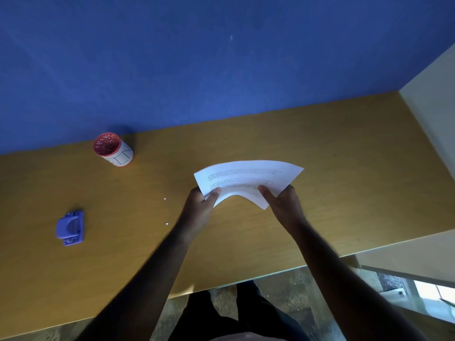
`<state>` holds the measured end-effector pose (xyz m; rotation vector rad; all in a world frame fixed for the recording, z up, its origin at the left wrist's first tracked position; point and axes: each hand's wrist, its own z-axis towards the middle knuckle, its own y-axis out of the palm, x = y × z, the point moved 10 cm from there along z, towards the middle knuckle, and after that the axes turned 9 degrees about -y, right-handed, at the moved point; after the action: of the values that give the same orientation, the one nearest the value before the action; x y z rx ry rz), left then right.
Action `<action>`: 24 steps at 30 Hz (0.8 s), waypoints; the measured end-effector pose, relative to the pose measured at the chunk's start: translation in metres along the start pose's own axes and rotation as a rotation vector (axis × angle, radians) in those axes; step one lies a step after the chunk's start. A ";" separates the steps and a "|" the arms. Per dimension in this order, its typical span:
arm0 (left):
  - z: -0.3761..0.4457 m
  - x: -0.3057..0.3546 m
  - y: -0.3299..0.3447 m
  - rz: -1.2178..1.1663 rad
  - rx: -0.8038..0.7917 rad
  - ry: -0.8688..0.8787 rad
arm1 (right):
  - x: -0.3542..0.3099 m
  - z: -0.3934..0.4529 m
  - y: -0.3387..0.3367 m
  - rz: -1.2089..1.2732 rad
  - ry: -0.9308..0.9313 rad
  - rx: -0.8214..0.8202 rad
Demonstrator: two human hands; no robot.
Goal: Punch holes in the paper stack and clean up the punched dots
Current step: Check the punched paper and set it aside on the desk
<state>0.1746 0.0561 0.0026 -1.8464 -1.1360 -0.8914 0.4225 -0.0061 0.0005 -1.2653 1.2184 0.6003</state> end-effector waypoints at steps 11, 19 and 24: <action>0.014 -0.003 0.007 -0.036 -0.023 -0.042 | -0.001 0.012 -0.005 -0.039 -0.060 -0.067; 0.030 -0.024 0.024 -0.062 -0.045 -0.152 | 0.043 0.016 -0.010 0.009 0.080 -0.021; 0.039 -0.037 0.036 -0.066 -0.056 -0.234 | 0.061 0.019 -0.014 -0.022 0.120 -0.004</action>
<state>0.2008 0.0659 -0.0562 -2.0091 -1.3328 -0.7653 0.4606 -0.0087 -0.0529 -1.3321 1.3011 0.5165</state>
